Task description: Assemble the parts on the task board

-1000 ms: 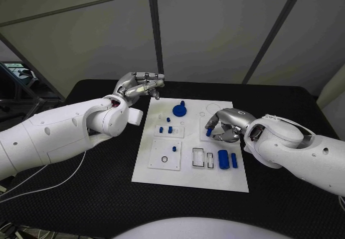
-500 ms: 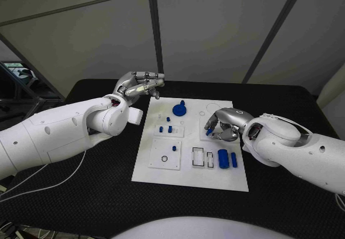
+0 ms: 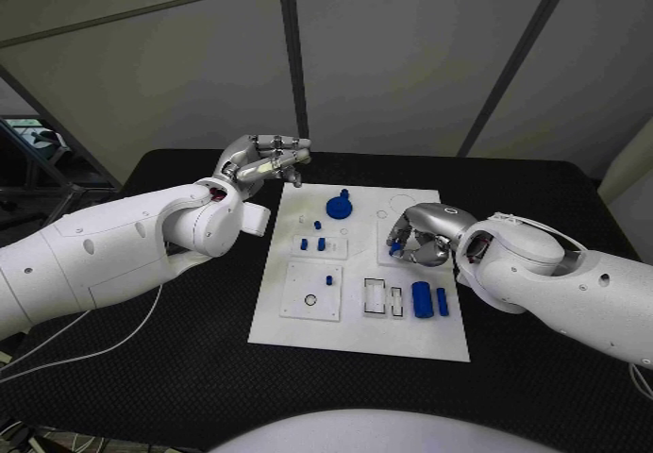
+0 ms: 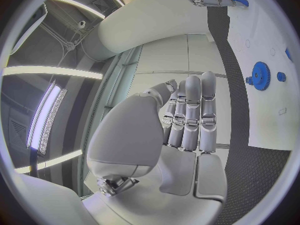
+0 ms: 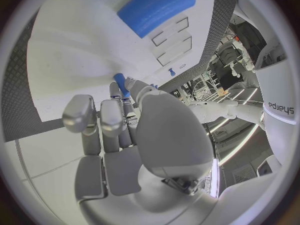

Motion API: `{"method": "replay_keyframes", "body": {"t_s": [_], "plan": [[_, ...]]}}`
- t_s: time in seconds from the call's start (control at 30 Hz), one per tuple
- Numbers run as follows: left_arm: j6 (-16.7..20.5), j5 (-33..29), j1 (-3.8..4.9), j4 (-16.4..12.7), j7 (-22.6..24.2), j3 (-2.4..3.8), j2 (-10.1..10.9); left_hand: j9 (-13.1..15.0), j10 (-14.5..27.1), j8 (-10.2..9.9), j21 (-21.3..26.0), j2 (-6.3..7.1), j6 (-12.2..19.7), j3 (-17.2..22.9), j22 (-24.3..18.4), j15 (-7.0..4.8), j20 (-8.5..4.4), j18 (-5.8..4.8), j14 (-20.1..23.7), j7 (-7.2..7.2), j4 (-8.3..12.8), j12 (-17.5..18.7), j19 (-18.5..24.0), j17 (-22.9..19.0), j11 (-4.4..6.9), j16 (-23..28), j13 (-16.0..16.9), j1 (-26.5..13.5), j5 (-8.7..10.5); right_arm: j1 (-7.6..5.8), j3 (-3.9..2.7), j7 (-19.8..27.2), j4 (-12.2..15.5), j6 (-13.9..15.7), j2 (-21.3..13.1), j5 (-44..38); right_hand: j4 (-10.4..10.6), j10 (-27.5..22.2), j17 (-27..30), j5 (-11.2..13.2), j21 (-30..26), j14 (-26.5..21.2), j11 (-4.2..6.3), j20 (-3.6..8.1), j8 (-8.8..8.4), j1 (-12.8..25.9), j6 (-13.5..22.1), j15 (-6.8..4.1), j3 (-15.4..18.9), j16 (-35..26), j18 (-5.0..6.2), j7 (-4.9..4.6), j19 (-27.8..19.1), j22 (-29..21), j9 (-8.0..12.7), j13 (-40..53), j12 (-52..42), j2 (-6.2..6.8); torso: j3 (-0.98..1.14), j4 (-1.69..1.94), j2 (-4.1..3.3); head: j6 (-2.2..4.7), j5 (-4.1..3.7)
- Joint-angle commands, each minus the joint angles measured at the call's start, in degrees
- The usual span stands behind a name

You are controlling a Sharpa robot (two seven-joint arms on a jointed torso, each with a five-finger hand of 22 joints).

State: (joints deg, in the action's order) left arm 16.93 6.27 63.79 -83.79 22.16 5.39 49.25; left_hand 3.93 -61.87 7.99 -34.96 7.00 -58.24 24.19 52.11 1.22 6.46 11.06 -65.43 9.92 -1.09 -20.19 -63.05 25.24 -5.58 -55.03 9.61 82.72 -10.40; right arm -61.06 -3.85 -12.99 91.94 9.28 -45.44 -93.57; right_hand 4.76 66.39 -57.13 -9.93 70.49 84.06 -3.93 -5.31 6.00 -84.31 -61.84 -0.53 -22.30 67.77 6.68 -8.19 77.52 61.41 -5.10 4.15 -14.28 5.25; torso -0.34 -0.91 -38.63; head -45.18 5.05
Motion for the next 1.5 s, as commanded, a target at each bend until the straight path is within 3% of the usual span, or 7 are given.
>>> {"method": "replay_keyframes", "body": {"t_s": [0.03,0.47,0.73,1.03,1.17,1.4,1.5], "plan": [[-0.8,-0.1,0.11,0.0,0.0,0.03,-0.1,0.0,0.5,0.3,-0.1,-0.25,0.0,0.1,0.0,-0.13,0.13,-0.59,0.4,0.09,0.1,-0.4,0.4,-0.1,-0.05,0.2,0.1,-0.4,-0.10,-0.01,0.03,-0.5,0.1,0.9,0.1,-1.3,-0.1,0.8,0.1,0.3,0.4,0.7,0.23,0.27,0.54,-0.3,-0.9,-0.57,-0.5,0.2,-0.88,0.30,0.6,0.3,-0.3,0.2,0.3,-0.95,-0.02,-0.01,0.03,-0.09,-0.03],[-0.9,-0.1,0.09,0.1,-0.2,0.01,-0.1,-0.1,0.6,0.2,-0.1,-0.24,0.2,0.0,0.0,-0.10,0.15,-0.59,0.4,0.16,0.1,-0.4,0.5,-0.1,-0.10,0.2,0.1,-0.5,-0.09,0.01,0.00,0.6,3.3,6.8,-1.5,-2.2,-0.5,1.5,-0.4,-0.1,1.0,0.8,0.36,0.49,0.63,-0.4,-1.5,-0.71,-0.9,0.6,-1.03,0.34,0.9,1.2,-0.4,0.3,0.7,-0.84,0.04,-0.12,0.18,0.14,-0.20],[-1.0,-0.1,0.03,0.3,-0.3,-0.05,-0.3,-0.1,0.9,0.1,-0.1,-0.21,0.6,0.0,0.0,-0.02,0.19,-0.60,0.4,0.35,0.1,-0.4,0.5,-0.1,-0.24,0.2,0.1,-0.7,-0.10,0.01,-2.05,1.6,7.9,9.4,-2.5,-2.9,-0.8,1.8,-0.6,-1.0,1.3,0.9,0.35,0.56,0.56,-0.5,-1.6,-0.73,-1.2,0.8,-1.11,0.29,1.1,1.5,-0.4,0.4,1.0,-0.61,-0.03,-0.01,0.09,0.37,-0.41],[-1.3,-0.1,0.02,0.6,-0.3,-0.08,-0.7,-0.1,0.9,0.0,-0.1,-0.20,0.7,0.0,0.0,-0.01,0.20,-0.60,0.5,0.39,0.2,-0.4,0.5,-0.1,-0.26,0.2,0.1,-0.7,-0.11,0.08,-2.38,2.4,10.4,8.8,1.1,-4.7,-1.0,1.9,-0.9,-1.2,1.6,1.0,0.35,0.58,0.56,-0.5,-1.8,-0.74,-1.4,1.0,-1.18,0.28,1.2,1.9,-0.5,0.4,1.1,-0.58,-0.06,0.07,0.04,0.51,0.14],[-1.4,-0.1,0.02,1.0,-0.3,-0.09,-0.9,-0.1,0.9,0.0,-0.1,-0.20,0.7,0.0,0.0,-0.01,0.20,-0.60,0.5,0.39,0.2,-0.4,0.5,-0.1,-0.26,0.2,0.1,-0.7,-0.11,0.37,-1.72,3.3,10.0,8.3,4.3,-4.8,-1.0,2.0,-0.9,-1.3,1.6,1.0,0.36,0.58,0.56,-0.6,-1.8,-0.74,-1.4,1.1,-1.18,0.28,1.3,1.9,-0.5,0.4,1.2,-0.60,-0.07,0.22,0.02,0.42,0.84],[-1.5,-0.1,0.04,1.2,-0.3,-0.09,-1.1,-0.1,0.9,0.0,-0.1,-0.20,0.7,0.0,0.0,-0.01,0.20,-0.60,0.5,0.39,0.2,-0.4,0.5,-0.1,-0.26,0.2,0.1,-0.7,-0.11,0.80,0.94,4.9,9.1,6.5,7.8,-4.6,-1.0,2.0,-0.8,-1.4,1.6,1.0,0.33,0.58,0.53,-0.4,-1.8,-0.74,-1.4,1.0,-1.17,0.25,1.2,1.8,-0.5,0.4,1.3,-0.52,-0.12,0.16,0.01,-0.32,2.61],[-1.6,-0.1,0.04,1.2,-0.4,-0.09,-1.2,-0.1,0.9,0.0,-0.1,-0.20,0.7,0.0,0.0,-0.01,0.20,-0.60,0.5,0.39,0.2,-0.4,0.5,-0.1,-0.26,0.2,0.1,-0.7,-0.11,0.94,1.64,5.3,8.6,5.7,8.7,-4.4,-1.0,2.1,-0.8,-1.4,1.6,1.0,0.31,0.58,0.52,-0.4,-1.8,-0.73,-1.4,1.0,-1.17,0.23,1.2,1.8,-0.5,0.4,1.3,-0.49,-0.08,0.06,-0.06,-0.47,2.96]]}}
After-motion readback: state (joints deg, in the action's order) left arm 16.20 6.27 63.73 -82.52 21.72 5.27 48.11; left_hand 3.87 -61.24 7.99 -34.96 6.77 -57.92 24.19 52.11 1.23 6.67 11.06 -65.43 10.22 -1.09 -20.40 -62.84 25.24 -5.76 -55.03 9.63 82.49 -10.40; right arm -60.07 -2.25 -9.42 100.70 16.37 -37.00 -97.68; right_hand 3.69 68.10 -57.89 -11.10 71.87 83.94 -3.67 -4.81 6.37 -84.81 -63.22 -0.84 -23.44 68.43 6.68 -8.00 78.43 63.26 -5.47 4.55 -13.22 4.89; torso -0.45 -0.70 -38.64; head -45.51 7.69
